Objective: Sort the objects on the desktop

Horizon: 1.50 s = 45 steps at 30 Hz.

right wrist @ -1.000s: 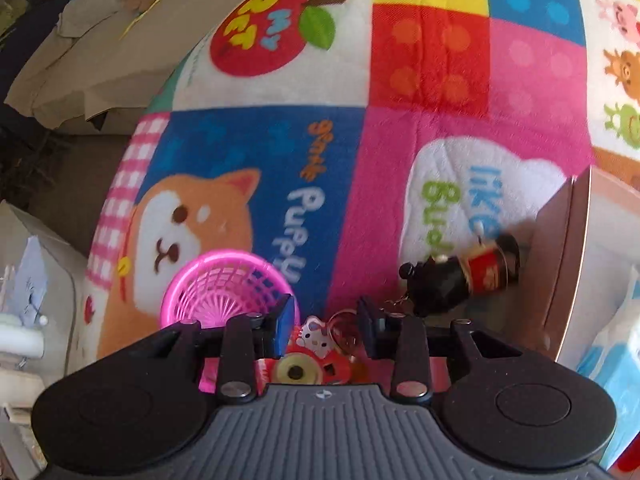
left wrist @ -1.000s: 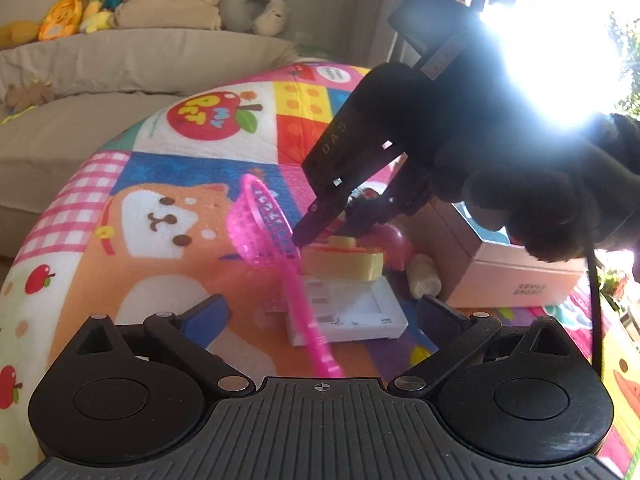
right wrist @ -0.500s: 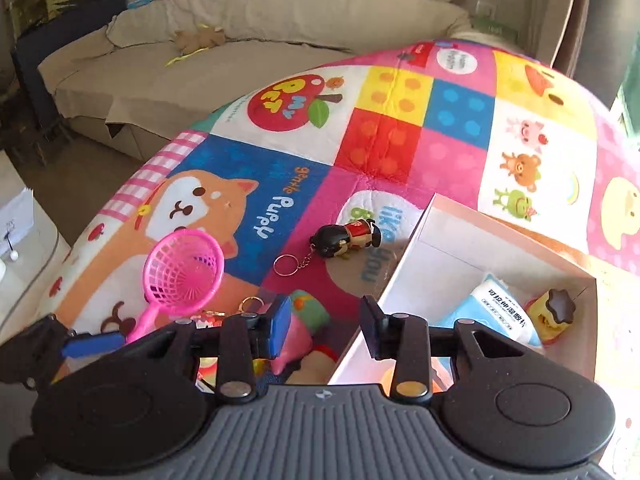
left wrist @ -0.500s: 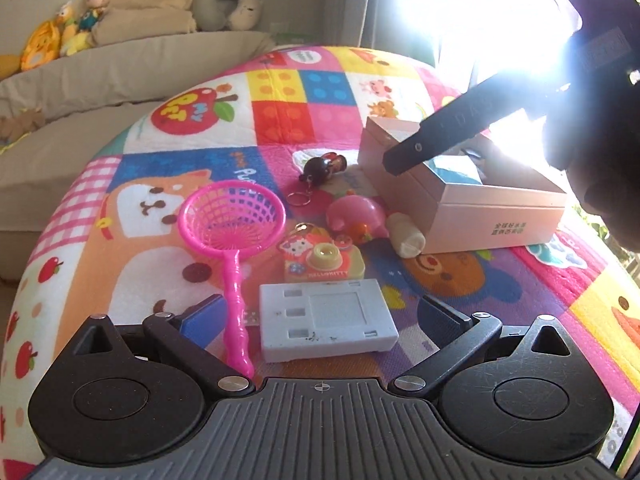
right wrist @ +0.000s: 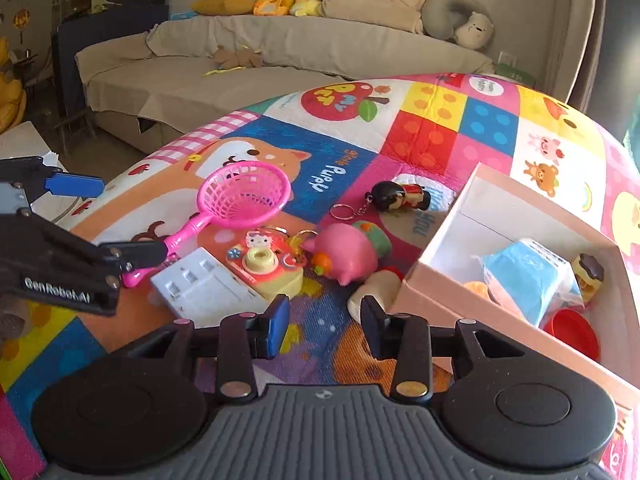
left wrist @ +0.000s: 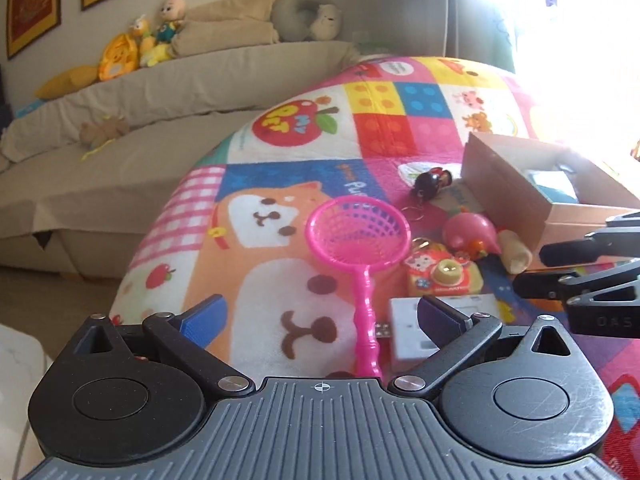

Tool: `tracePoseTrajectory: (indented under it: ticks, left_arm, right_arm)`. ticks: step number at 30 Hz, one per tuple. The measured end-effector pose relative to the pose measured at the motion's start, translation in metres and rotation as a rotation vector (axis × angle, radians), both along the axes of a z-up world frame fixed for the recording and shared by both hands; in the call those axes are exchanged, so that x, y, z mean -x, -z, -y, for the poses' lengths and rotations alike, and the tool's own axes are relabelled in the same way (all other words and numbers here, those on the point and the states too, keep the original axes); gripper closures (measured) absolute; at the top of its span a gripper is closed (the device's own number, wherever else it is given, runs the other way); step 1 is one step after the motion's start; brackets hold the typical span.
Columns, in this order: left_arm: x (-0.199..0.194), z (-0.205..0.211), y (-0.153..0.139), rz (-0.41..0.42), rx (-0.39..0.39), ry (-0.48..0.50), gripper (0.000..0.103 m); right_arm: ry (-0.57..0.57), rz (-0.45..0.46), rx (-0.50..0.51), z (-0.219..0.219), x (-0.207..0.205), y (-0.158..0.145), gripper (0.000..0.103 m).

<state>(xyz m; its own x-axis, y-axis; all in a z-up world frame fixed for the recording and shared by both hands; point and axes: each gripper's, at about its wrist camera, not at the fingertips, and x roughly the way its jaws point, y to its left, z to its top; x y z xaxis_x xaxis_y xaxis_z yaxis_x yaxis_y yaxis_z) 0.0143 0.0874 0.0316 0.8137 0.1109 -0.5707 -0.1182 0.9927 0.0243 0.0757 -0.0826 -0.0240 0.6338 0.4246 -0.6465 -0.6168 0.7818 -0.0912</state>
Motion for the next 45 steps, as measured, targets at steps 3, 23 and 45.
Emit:
tracePoseTrajectory:
  ticks: [3, 23, 45]
  left_arm:
    - [-0.001, 0.016, -0.002, 0.0, 0.02, 0.066, 0.0]
    - [0.01, 0.039, -0.002, -0.017, 0.059, 0.197, 0.0]
    - [-0.019, 0.062, 0.029, -0.14, 0.043, 0.184, 0.0]
  right_arm:
    - [0.044, -0.001, -0.016, 0.008, -0.01, 0.006, 0.065]
    - [0.093, -0.096, -0.052, 0.011, -0.02, 0.009, 0.077]
    - [0.222, -0.018, -0.04, 0.104, 0.034, 0.02, 0.032]
